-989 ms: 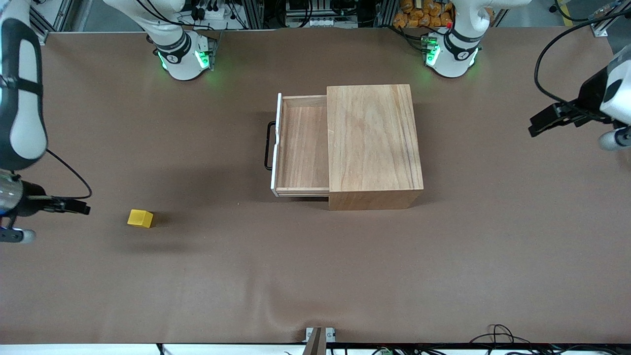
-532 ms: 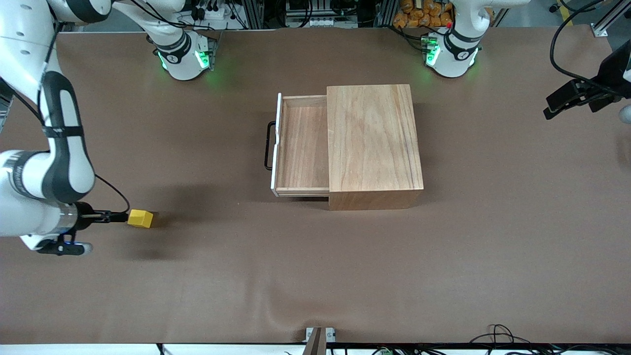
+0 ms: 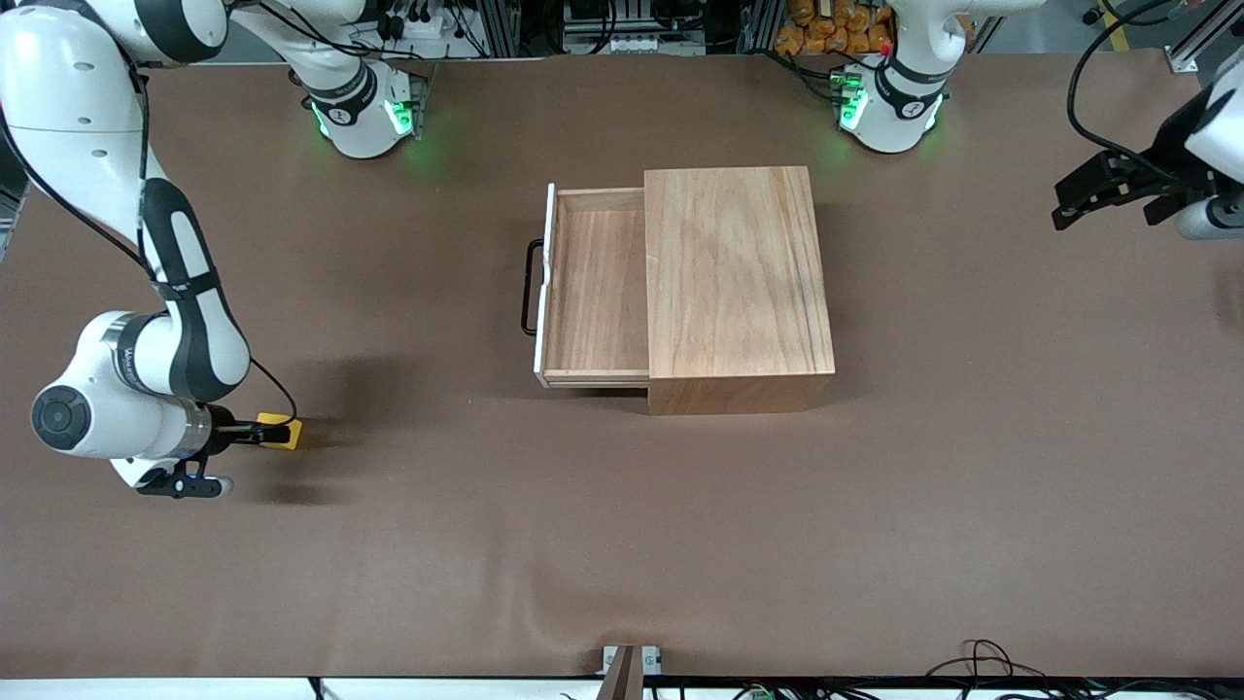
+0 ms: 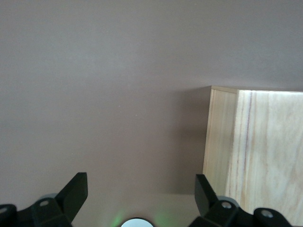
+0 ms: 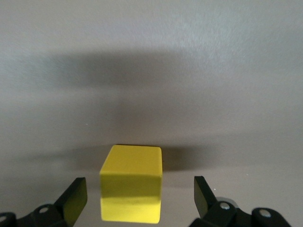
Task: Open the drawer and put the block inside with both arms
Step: 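Lower the right gripper onto the yellow cube and grasp it, then carry the yellow cube with the right gripper over the open drawer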
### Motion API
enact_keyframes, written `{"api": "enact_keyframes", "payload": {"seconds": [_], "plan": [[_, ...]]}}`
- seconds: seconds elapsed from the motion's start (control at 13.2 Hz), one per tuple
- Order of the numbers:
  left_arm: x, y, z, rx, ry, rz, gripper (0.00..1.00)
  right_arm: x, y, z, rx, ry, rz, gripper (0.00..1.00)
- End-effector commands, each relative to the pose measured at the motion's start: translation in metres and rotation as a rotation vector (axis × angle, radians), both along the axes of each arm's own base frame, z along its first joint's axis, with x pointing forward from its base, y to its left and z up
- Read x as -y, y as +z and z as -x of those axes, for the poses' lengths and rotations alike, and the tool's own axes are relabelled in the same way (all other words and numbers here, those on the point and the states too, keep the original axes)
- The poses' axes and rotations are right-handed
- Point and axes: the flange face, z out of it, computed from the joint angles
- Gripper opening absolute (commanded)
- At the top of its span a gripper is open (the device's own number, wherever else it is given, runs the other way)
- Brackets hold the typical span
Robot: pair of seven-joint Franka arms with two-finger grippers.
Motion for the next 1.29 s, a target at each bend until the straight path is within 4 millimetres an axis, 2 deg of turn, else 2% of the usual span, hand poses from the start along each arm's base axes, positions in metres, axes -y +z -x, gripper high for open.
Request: {"api": "enact_keyframes", "payload": {"seconds": [0.0,0.15,0.3,0.38,0.53,0.68,0.91,1.06,1.22], "plan": [[0.002,0.001,0.006,0.020,-0.010,-0.016,1.00,0.003,-0.013,0.006,-0.015,-0.003,-0.007,1.00],[0.001,0.000,0.006,0.018,-0.009,-0.010,1.00,0.002,-0.016,0.009,-0.022,-0.003,-0.007,0.98],[0.002,-0.007,-0.001,0.027,-0.009,-0.010,1.00,0.000,-0.017,0.010,-0.027,-0.002,-0.008,0.36],[0.003,-0.011,-0.001,0.020,-0.009,-0.014,1.00,0.002,-0.015,0.009,-0.024,-0.003,-0.008,0.24],[0.000,-0.012,-0.001,0.019,0.000,-0.009,1.00,0.003,-0.006,0.005,-0.007,-0.005,-0.006,0.16],[-0.001,-0.010,0.000,0.021,0.000,-0.009,1.00,0.000,0.009,-0.002,0.016,0.002,-0.003,0.13],[-0.002,-0.010,0.000,0.023,0.003,-0.003,1.00,-0.014,0.066,-0.005,0.018,0.004,-0.011,0.13],[-0.003,-0.007,0.002,0.026,0.006,-0.001,1.00,-0.050,0.100,-0.006,-0.012,-0.064,0.004,0.13],[-0.005,-0.011,0.004,0.015,0.007,-0.002,1.00,-0.090,0.124,0.001,-0.049,-0.137,0.020,0.13]]}}
